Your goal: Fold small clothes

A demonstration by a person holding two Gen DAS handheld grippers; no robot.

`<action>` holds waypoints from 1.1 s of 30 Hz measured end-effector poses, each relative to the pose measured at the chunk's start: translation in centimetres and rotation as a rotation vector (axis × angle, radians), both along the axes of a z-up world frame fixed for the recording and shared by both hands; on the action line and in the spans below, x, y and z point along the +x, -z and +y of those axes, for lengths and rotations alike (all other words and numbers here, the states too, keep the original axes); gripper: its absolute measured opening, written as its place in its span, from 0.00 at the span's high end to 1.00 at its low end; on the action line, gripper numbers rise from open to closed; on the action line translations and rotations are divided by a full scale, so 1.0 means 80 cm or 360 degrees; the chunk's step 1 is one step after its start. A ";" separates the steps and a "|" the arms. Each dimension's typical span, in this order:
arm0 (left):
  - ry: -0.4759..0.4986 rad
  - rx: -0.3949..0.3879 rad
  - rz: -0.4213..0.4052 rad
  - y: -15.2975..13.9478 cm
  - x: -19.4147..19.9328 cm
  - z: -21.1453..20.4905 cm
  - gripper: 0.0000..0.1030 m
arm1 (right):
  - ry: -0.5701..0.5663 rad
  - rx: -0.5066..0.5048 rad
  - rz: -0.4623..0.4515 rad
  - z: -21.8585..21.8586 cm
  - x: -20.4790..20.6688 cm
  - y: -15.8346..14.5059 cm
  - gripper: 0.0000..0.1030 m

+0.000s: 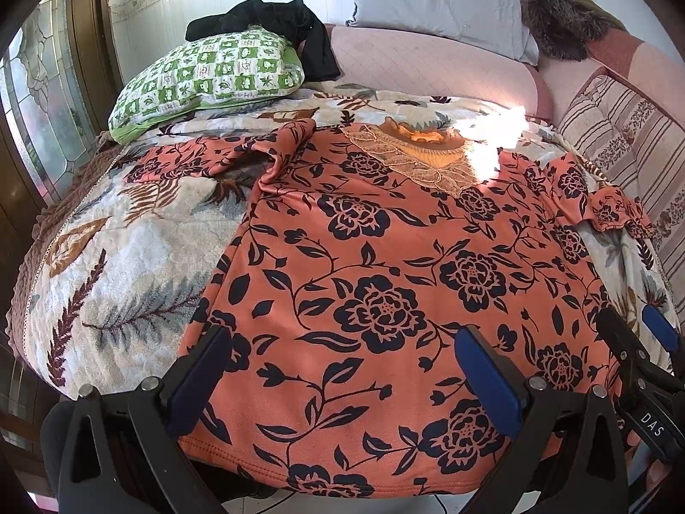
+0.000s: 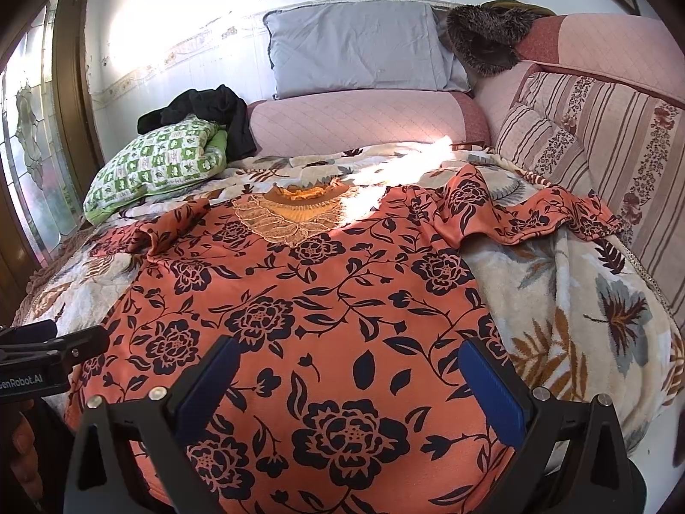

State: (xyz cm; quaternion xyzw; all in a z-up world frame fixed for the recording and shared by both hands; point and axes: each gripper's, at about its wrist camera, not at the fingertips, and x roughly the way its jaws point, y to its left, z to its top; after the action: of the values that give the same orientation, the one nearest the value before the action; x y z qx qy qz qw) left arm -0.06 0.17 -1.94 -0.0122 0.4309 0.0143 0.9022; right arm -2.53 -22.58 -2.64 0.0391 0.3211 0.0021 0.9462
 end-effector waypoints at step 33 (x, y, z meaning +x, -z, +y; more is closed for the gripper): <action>-0.0019 -0.0012 0.0040 0.000 -0.004 0.001 0.00 | 0.0004 0.0001 -0.0017 -0.002 -0.005 -0.003 0.00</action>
State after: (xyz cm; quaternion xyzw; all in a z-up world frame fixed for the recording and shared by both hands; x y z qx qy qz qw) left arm -0.36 0.22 -1.97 -0.0181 0.4423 0.0181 0.8965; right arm -2.93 -22.73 -2.37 0.0397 0.3160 0.0013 0.9479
